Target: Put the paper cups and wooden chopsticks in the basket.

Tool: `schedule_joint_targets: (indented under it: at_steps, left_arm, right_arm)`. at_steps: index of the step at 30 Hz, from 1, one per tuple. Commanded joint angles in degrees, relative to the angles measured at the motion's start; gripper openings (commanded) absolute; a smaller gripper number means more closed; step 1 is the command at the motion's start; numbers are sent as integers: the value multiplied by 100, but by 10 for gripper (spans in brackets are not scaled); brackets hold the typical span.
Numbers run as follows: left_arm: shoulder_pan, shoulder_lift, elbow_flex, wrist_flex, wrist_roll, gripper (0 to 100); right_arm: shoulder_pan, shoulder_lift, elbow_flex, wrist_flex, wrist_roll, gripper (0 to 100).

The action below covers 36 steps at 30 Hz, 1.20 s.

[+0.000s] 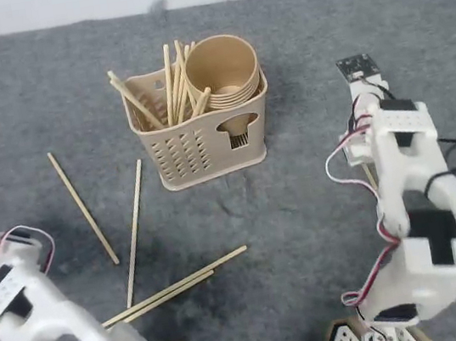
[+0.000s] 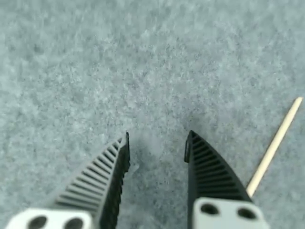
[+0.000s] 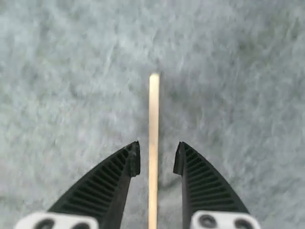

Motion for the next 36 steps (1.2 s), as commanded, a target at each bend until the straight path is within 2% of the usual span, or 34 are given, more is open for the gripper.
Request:
schedule_joint_targets:
  at_steps: [1,10,14,17,22,29,36]
  left_arm:
    - [-18,9,-4,-369,53,181]
    - [-18,9,-4,-369,53,181]
    - [-18,9,-4,-369,53,181]
    - [-18,9,-4,-369,53,181]
    - [-18,9,-4,-369,53,181]
    - [-18,9,-4,-369,53,181]
    - [-18,9,48,-369,53,181]
  right_arm:
    - [-31,321,-747,66,-44,125]
    - [-127,1807,-1899,101,-79,120]
    - [-163,1921,-2303,699,-97,4]
    - [-145,1701,-2629,1226,-105,8]
    - [-136,857,-2936,2000,-105,8]
    - [-180,-1068,-2945,3064,-123,8]
    - [-356,-3301,-2831,3345,-941,8]
